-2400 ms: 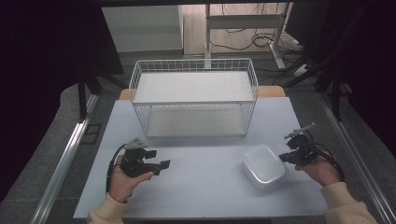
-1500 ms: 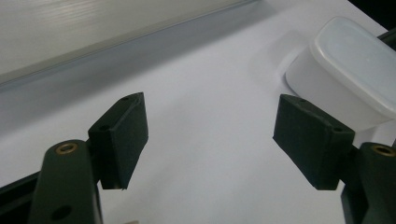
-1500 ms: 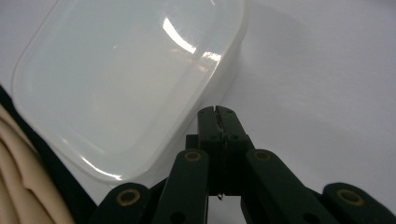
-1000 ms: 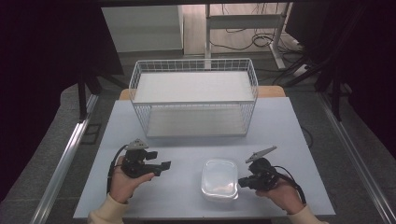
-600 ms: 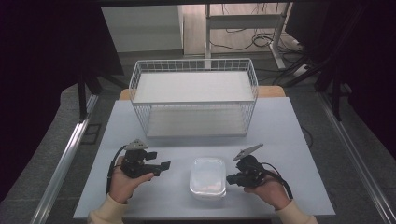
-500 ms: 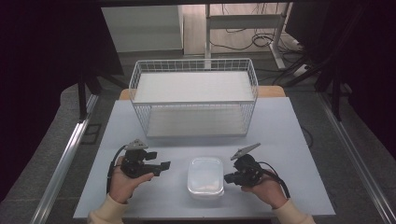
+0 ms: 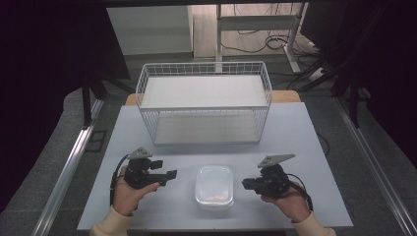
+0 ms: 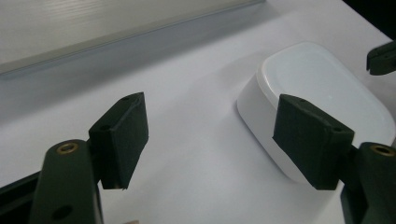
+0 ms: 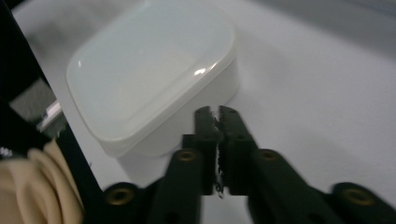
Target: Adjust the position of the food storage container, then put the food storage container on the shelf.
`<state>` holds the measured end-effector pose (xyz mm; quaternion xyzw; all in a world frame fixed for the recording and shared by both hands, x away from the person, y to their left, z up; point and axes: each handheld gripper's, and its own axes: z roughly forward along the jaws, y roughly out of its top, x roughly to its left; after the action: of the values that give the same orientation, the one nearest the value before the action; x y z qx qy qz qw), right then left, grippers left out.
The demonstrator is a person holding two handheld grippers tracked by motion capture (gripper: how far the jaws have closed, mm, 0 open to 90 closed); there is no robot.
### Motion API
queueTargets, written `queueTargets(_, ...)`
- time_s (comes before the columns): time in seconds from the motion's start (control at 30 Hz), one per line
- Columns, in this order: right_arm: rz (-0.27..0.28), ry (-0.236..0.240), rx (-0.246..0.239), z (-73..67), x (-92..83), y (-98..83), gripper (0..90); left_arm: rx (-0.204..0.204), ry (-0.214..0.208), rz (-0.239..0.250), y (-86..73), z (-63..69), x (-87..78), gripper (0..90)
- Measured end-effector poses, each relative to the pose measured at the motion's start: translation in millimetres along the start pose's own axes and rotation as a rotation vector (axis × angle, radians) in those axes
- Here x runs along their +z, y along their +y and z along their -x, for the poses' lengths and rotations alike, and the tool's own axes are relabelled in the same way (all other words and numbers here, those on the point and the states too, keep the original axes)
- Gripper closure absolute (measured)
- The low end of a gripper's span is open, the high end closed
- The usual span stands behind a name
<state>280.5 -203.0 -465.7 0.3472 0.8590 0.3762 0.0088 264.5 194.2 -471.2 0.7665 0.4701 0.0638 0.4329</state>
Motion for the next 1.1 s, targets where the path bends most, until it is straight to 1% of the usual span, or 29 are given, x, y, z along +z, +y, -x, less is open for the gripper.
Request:
queueTargets(0.03,0.0,0.0,0.0,0.0,0.0,0.0,76.5,-0.007,-0.002,0.005,-0.3,0.2,-1.2,26.0)
queueTargets(0.07,0.069,-0.01,0.036,4.1,-4.8,-2.8,58.0,-0.017,-0.005,0.009,-0.5,1.0,-2.3,25.7)
queueTargets(0.1,0.069,-0.01,0.036,4.1,-4.8,-2.8,58.0,-0.02,-0.007,0.013,-0.4,1.7,-3.1,25.7)
queueTargets(0.13,0.119,-0.031,0.068,6.6,-7.1,-3.5,43.1,-0.024,-0.01,0.018,-0.2,3.6,-4.2,25.0)
queueTargets(0.17,0.119,-0.031,0.068,6.6,-7.1,-3.5,43.1,-0.024,-0.01,0.018,-0.2,3.6,-4.2,24.9)
queueTargets(0.2,0.145,-0.034,0.092,8.0,-7.6,-3.7,34.6,-0.027,-0.017,0.021,-0.3,5.4,-4.3,24.8)
queueTargets(0.23,0.145,-0.034,0.092,8.0,-7.6,-3.7,34.6,-0.027,-0.017,0.021,-0.3,5.4,-4.3,24.8)
queueTargets(0.27,0.161,-0.008,0.123,9.3,-6.7,-4.3,30.8,-0.026,-0.019,0.019,-0.6,6.3,-3.8,24.8)
queueTargets(0.3,0.161,-0.008,0.123,9.3,-6.7,-4.3,30.8,-0.026,-0.02,0.017,-0.9,6.7,-3.3,24.8)
queueTargets(0.33,0.172,0.006,0.127,9.0,-5.6,-4.7,28.0,-0.027,-0.023,0.016,-2.1,7.9,-2.3,25.0)
queueTargets(0.43,0.179,0.013,0.125,8.3,-5.1,-4.8,25.9,-0.026,-0.026,0.015,-2.5,9.1,-2.1,25.1)
queueTargets(0.47,0.19,0.033,0.127,7.8,-5.0,-4.4,23.7,-0.037,-0.042,0.017,-2.2,10.9,-1.8,24.9)
queueTargets(0.5,0.19,0.033,0.127,7.8,-5.0,-4.4,23.7,-0.037,-0.042,0.017,-2.2,10.9,-1.8,24.8)
queueTargets(0.53,0.198,0.036,0.136,7.4,-5.7,-3.3,20.8,-0.039,-0.048,0.017,-1.7,11.9,-2.1,24.7)
queueTargets(0.6,0.201,0.045,0.134,6.9,-6.0,-2.7,20.7,-0.045,-0.063,0.024,-0.7,15.5,-3.0,24.6)
queueTargets(0.63,0.201,0.045,0.134,6.9,-6.0,-2.7,20.7,-0.045,-0.063,0.024,-0.7,15.5,-3.0,24.5)
queueTargets(0.67,0.202,0.047,0.137,5.5,-6.1,-2.6,20.7,-0.053,-0.073,0.024,-0.8,17.4,-2.4,24.5)
queueTargets(0.7,0.202,0.047,0.137,5.5,-6.1,-2.6,20.7,-0.053,-0.073,0.024,-0.8,17.4,-2.4,24.5)
queueTargets(0.9,0.206,0.054,0.151,1.4,-3.7,-1.5,21.4,-0.106,-0.111,0.009,-2.6,23.5,4.6,24.5)
queueTargets(0.93,0.207,0.055,0.155,0.2,-3.3,-1.0,21.8,-0.116,-0.121,0.007,-3.1,24.3,5.6,24.6)
queueTargets(1.0,0.2,0.06,0.171,-2.8,0.5,0.5,22.3,-0.141,-0.155,-0.002,-4.1,25.7,8.4,24.7)
queueTargets(1.03,0.2,0.06,0.171,-2.8,0.5,0.5,22.3,-0.141,-0.155,-0.002,-4.1,25.7,8.4,24.7)
queueTargets(1.07,0.194,0.065,0.185,-4.5,4.4,1.3,22.8,-0.15,-0.161,-0.004,-4.1,25.9,9.5,24.8)
queueTargets(1.1,0.194,0.065,0.185,-4.5,4.4,1.3,22.8,-0.155,-0.168,-0.005,-4.1,25.6,10.2,24.8)
